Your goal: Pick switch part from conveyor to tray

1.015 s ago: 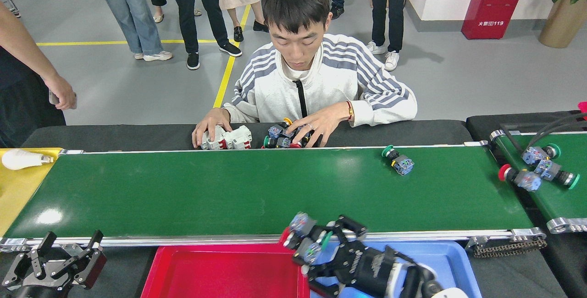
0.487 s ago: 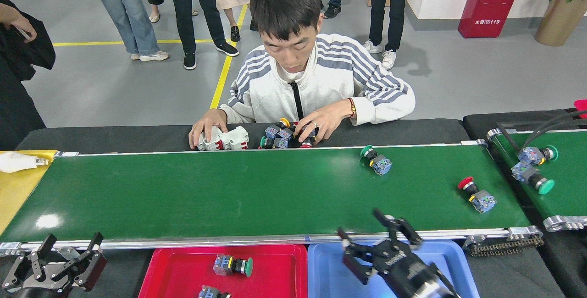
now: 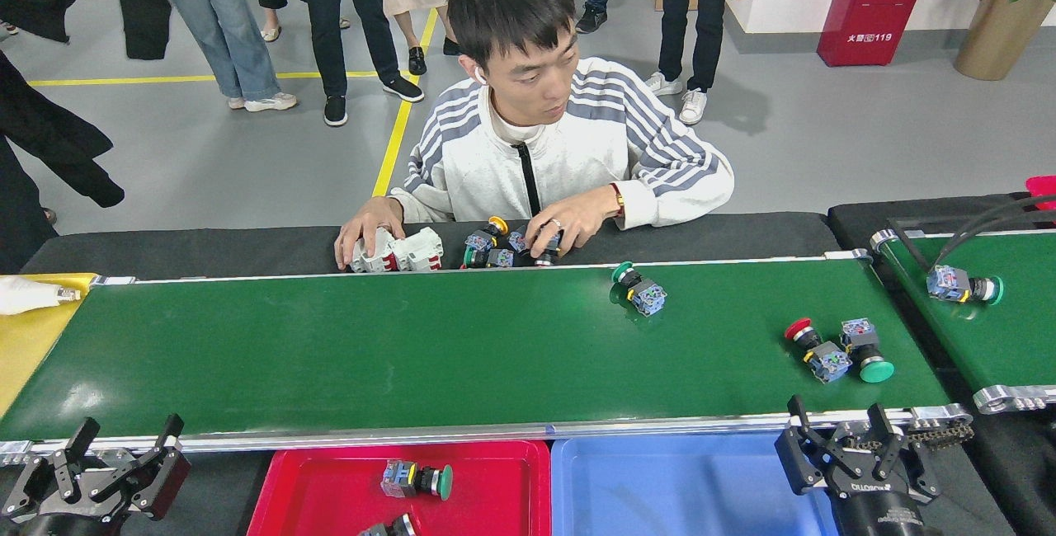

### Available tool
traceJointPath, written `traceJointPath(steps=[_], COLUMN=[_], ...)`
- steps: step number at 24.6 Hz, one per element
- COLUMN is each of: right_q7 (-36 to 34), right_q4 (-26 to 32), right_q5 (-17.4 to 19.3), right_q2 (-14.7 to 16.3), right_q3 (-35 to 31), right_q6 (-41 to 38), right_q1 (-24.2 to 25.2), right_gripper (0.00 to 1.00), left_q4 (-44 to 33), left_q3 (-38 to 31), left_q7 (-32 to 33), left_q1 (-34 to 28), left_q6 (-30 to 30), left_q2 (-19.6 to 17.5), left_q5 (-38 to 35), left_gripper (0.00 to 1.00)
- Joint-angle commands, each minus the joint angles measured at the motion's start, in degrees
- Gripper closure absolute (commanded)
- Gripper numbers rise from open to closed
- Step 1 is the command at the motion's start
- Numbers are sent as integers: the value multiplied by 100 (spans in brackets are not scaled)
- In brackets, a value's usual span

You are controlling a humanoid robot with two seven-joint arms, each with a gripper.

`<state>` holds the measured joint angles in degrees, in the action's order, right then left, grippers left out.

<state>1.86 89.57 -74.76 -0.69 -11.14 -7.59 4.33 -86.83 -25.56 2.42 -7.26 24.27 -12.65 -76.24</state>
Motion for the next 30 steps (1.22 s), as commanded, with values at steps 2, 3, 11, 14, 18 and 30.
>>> traceJointPath(steps=[2, 3, 11, 14, 18, 30], right_q7=[51, 69, 201, 218, 262, 210], right_q4=[-106, -168, -853, -1240, -1460, -467], right_q5=[-91, -144, -258, -258, -258, -214], right_q2=[148, 174, 262, 271, 367, 658], right_q3=[24, 42, 877, 1096, 1369, 2292], right_q6=[21, 38, 689, 856, 926, -718], right_q1=[-222, -266, -943, -1294, -1470, -1092], right_gripper=[0, 0, 0, 1, 49, 98], left_q4=[-62, -62, -44, -53, -62, -88], left_q3=[-37, -37, -28, -20, 16, 24], left_q7=[-22, -22, -22, -22, -22, -22], left_q1=[40, 40, 58, 66, 49, 75], left_q6=[-10, -10, -10, -10, -10, -10], left_q2=[-70, -70, -88, -79, -62, -35], left_q5=[13, 13, 4, -5, -5, -5], left_gripper=[0, 0, 0, 0, 0, 0])
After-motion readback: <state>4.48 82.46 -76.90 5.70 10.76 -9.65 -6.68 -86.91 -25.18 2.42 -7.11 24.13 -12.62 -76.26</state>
